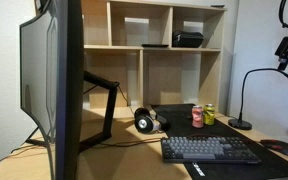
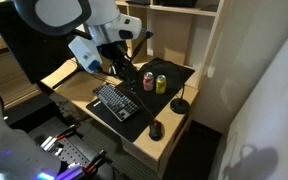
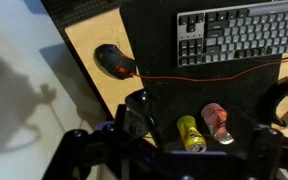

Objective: Hang the headsets on the back of the monitor

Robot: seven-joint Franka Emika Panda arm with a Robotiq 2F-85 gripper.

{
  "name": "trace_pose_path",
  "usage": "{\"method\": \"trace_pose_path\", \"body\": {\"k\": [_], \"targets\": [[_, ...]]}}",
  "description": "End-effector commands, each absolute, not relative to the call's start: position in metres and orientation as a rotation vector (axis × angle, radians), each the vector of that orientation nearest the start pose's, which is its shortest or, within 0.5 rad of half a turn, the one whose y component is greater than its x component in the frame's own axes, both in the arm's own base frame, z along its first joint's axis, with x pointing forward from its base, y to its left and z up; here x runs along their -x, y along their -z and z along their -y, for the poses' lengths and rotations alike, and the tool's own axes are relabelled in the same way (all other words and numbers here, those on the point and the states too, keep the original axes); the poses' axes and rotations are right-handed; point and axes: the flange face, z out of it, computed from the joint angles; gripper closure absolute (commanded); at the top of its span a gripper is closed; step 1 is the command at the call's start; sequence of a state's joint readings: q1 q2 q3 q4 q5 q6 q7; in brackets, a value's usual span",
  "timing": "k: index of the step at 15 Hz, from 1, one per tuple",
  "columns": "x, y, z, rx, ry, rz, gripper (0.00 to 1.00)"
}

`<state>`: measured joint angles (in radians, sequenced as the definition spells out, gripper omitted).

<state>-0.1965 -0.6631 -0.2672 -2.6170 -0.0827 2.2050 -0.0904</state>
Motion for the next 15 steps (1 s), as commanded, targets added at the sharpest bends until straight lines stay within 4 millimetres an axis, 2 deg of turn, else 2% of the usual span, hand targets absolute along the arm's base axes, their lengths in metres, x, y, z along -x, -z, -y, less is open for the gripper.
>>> {"method": "trace_pose_path", "body": {"k": [1,6,7,8,9,10,12,14,15], "targets": [[-0.331,-0.476,0.172,3.054,0.388,-0.456,0.00],[-0.340,-0.472,0.164,2.882,0.515,-0.151,0.00],[-0.335,-0.535,0.127,2.829,0.525,-0.078,0.00],[-0.339,-0.535,0.112,2.802,0.476,-0.009,0.00],[-0.341,-0.556,0.097,2.757,0.477,0.046,0.00],[-0.345,-0.522,0.122,2.816,0.476,-0.063,0.00],[-0.342,-0.556,0.095,2.779,0.497,0.025,0.00],[-0.339,-0.561,0.094,2.772,0.503,0.036,0.00],[-0.340,-0.550,0.081,2.789,0.464,0.071,0.00]]}}
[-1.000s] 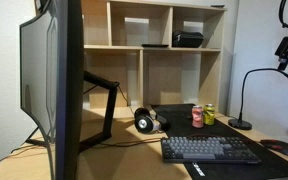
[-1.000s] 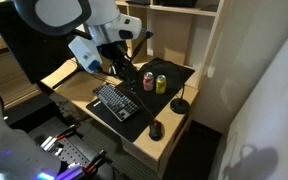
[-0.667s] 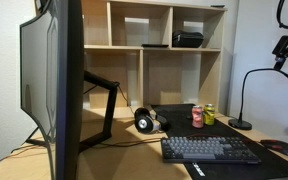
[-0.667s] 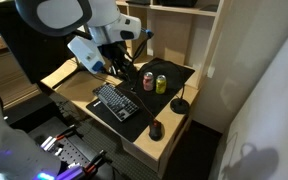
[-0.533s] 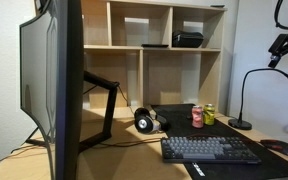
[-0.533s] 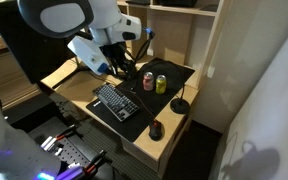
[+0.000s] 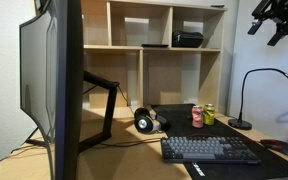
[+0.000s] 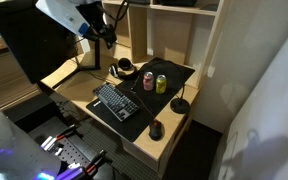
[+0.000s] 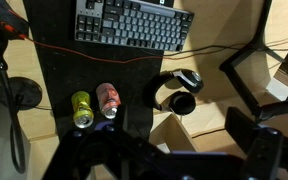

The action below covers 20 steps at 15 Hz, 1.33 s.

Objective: Hang the headsets on the back of the monitor

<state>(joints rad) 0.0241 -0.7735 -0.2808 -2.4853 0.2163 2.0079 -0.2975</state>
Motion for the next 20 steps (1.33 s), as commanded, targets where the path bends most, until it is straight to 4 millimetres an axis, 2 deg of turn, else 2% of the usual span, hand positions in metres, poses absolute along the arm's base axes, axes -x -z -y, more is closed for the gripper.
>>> {"method": "trace_pose_path", "body": {"k": [1,3,6,7,8,9,11,12,14,15,18,19,20], "targets": [[-0.338,-0.540,0.064,2.786,0.411,0.107,0.00],[-0.335,-0.513,0.024,2.821,0.265,0.175,0.00],[-0.338,-0.478,-0.025,2.908,0.157,0.196,0.00],[-0.338,-0.478,-0.033,2.906,0.139,0.195,0.00],[-0.336,-0.489,-0.022,2.894,0.169,0.204,0.00],[-0.336,-0.484,-0.032,2.908,0.143,0.208,0.00],[-0.337,-0.481,-0.036,2.914,0.128,0.208,0.00],[-0.339,-0.470,-0.038,2.969,0.069,0.230,0.00],[-0.351,-0.441,-0.054,3.049,0.053,0.191,0.00],[-0.361,-0.427,-0.069,3.053,0.101,0.141,0.00],[-0.396,-0.401,-0.115,3.036,0.252,0.008,0.00],[-0.411,-0.395,-0.127,3.030,0.331,-0.047,0.00],[-0.425,-0.384,-0.133,3.028,0.338,-0.117,0.00]]}}
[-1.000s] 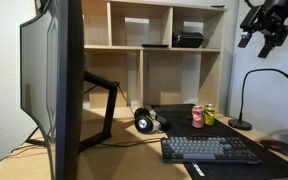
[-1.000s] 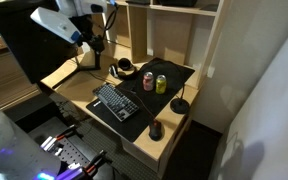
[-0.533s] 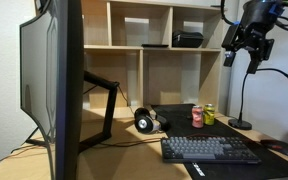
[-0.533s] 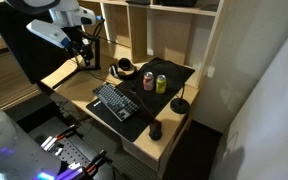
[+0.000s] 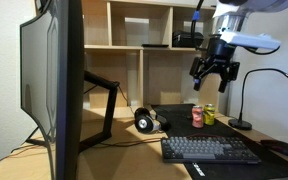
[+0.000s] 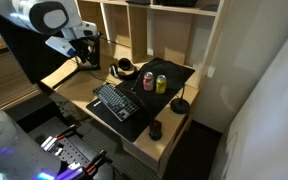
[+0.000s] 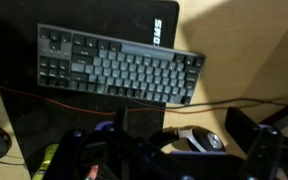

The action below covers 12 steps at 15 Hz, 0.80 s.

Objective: Hang the headsets on the back of the monitor

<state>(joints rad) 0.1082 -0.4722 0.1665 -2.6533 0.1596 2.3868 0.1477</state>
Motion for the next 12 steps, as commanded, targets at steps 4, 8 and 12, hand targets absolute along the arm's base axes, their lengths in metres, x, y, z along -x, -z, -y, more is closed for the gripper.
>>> {"method": "trace_pose_path", "body": {"k": [4,8,12], "targets": [[-0.422,-0.381,-0.137,3.033,0.323,-0.137,0.00],[-0.442,-0.345,-0.136,3.101,0.259,-0.173,0.00],[-0.490,-0.301,-0.144,3.045,0.326,-0.359,0.00]]}}
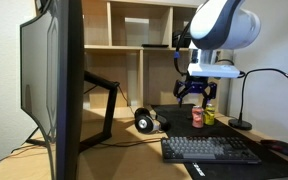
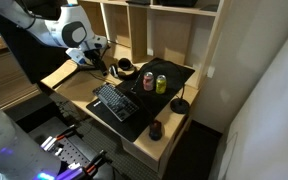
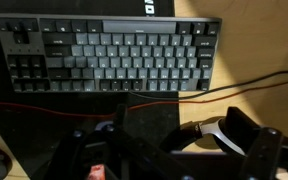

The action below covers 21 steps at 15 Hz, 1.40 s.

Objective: Hang the headsets on the back of the monitor

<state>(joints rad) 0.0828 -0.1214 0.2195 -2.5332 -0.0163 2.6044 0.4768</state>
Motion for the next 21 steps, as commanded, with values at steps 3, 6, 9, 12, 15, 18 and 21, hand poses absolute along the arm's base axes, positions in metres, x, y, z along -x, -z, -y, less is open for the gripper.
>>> {"method": "trace_pose_path", "body": {"k": [3,6,9,12,15,18,21], "targets": [[-0.537,-0.284,-0.147,3.016,0.461,-0.511,0.00],[-0.529,-0.286,-0.144,3.023,0.434,-0.523,0.00],[-0.527,-0.286,-0.146,3.025,0.428,-0.507,0.00],[-0.537,-0.262,-0.148,3.052,0.419,-0.551,0.00],[-0.563,-0.232,-0.150,2.949,0.425,-0.675,0.00],[-0.591,-0.210,-0.156,2.868,0.513,-0.729,0.00],[-0.621,-0.199,-0.162,2.795,0.574,-0.798,0.00]]}}
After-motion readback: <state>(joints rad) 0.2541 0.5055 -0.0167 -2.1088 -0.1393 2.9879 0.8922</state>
